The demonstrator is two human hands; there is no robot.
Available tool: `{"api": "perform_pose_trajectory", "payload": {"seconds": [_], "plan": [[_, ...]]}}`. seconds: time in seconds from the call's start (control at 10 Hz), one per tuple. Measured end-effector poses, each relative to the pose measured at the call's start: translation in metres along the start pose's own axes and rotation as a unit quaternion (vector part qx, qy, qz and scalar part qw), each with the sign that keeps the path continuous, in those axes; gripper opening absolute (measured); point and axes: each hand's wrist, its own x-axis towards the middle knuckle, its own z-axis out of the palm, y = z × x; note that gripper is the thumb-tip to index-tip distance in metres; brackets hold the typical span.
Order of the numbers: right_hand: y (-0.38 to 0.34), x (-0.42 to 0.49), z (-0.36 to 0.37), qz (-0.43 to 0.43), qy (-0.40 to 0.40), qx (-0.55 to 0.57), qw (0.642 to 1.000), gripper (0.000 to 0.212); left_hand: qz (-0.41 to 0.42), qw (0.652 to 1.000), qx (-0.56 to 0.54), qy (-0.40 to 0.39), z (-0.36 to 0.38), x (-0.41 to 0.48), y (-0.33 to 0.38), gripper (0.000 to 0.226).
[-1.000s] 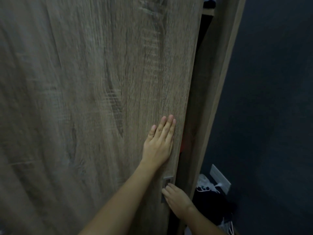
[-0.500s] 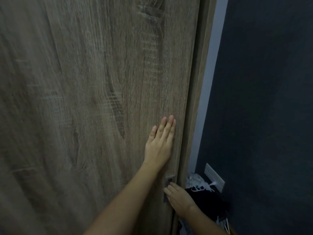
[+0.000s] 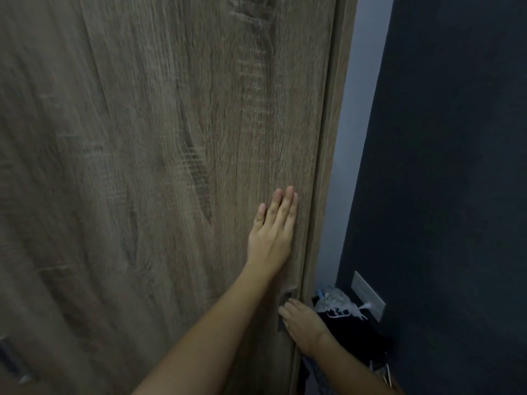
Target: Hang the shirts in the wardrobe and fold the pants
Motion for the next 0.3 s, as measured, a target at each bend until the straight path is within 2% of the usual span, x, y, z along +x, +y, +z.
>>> {"api": "perform_pose_trajectory", "payload": {"seconds": [0.1,0.2,0.3], "plan": [[0.000,-0.003,-0.001,0.028,0.044,0.075,0.996,0.039,-0.019,0.999,-0.042,-0.024,-0.016,-0.002,0.000,0.067],[0.003,-0.006,-0.006,0.061,0.066,0.128,0.988,0.036,-0.024,0.997,-0.069,-0.039,-0.026,-0.016,-0.005,0.057],[0.007,-0.015,-0.018,0.129,0.155,0.176,0.963,0.027,-0.043,0.993,-0.078,-0.075,-0.056,-0.030,-0.015,0.050]]}}
